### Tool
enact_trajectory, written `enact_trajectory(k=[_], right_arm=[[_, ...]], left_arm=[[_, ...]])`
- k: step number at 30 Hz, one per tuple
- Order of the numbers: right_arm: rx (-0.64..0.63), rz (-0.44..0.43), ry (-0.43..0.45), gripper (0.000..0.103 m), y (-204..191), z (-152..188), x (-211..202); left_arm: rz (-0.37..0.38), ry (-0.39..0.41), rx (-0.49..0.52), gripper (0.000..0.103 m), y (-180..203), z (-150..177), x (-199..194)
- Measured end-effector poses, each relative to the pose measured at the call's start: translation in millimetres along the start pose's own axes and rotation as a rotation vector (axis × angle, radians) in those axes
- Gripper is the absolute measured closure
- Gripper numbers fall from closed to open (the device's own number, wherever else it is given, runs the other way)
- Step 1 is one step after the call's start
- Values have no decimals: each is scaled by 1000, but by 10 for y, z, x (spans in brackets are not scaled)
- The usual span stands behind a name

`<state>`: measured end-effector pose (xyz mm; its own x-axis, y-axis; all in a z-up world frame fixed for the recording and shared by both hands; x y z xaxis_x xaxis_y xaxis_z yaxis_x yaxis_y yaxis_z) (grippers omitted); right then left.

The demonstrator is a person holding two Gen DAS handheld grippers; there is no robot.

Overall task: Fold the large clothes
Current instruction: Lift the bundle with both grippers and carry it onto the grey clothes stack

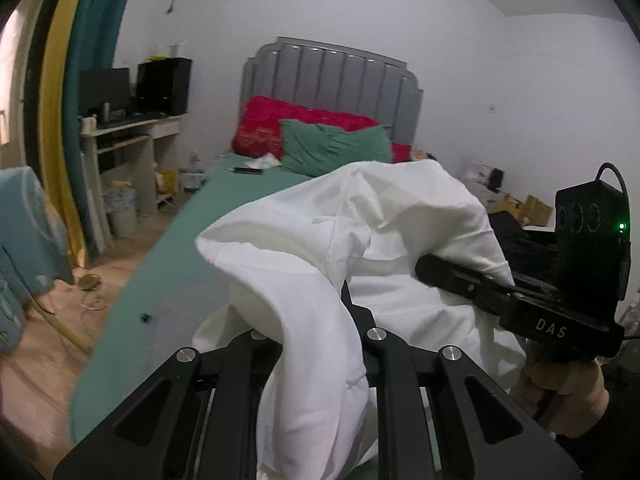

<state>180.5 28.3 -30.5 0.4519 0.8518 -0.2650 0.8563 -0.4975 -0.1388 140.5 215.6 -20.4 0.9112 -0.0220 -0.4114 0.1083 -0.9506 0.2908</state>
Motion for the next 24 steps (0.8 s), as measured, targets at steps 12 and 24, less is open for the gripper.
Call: enact_trajectory(k=[12, 24], right_arm=[[160, -75, -193, 76, 171, 632, 1237], [12, -28, -270, 60, 255, 968, 1374]], left_arm=[[-84, -178, -137, 85, -1161, 326, 867], [-152, -256, -239, 56, -1534, 745, 1080]])
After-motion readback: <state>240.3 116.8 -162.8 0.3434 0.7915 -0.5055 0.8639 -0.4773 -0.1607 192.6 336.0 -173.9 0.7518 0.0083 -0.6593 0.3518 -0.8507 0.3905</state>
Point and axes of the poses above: each gripper's, at about its wrist camera, not at the fingertips, and x roughly the way its jaws point, y to its right, z to its underside, the point moved 4 cm from there along x, roughly the way its jaws point, and after that the axes turned 11 degrees about -x, right-handed, at the moved point
